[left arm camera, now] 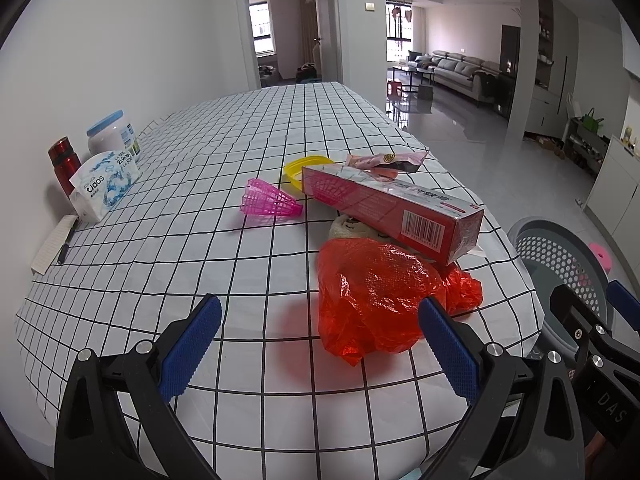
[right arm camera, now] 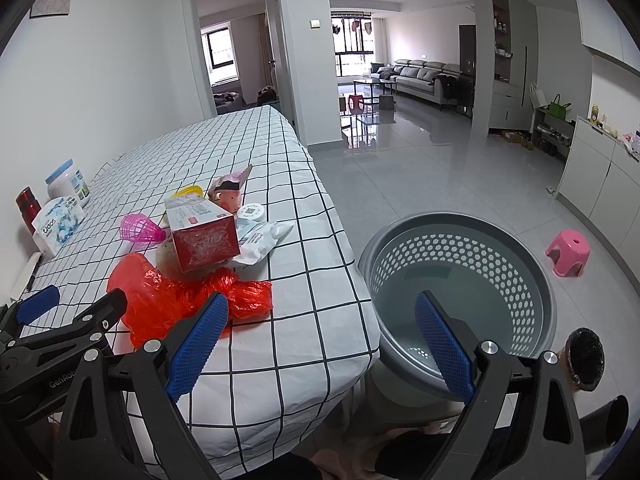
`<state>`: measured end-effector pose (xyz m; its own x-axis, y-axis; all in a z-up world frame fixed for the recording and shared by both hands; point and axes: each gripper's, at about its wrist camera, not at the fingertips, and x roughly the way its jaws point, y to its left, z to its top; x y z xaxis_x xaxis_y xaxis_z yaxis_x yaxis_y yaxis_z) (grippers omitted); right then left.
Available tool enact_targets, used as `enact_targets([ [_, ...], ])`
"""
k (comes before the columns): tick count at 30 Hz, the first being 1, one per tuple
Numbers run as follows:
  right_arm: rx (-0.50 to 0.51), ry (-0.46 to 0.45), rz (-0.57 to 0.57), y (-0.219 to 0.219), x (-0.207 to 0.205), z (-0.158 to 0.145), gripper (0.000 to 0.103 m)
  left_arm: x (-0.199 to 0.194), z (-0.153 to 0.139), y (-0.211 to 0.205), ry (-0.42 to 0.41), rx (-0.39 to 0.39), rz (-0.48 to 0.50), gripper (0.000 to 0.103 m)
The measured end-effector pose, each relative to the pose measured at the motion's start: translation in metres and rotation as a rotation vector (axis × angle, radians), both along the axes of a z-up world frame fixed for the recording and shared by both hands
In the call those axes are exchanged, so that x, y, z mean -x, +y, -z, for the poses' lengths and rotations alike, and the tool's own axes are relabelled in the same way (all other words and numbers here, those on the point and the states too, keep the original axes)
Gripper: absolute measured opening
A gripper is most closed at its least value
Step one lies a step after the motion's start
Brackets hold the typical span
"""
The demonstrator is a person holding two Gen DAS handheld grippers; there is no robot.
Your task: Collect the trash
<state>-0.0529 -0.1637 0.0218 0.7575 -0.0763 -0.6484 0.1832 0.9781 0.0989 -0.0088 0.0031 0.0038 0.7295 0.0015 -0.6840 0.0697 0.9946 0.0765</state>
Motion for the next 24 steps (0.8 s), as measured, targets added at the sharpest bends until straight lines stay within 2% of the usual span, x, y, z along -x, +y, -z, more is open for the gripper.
enact_targets([
  [24,-0.024,0.009,-0.026,0.0036,-0.0084,0.0061,0.09,-0.002,-0.0011,0.0057,-0.001,0.001,-0.011,0.097],
])
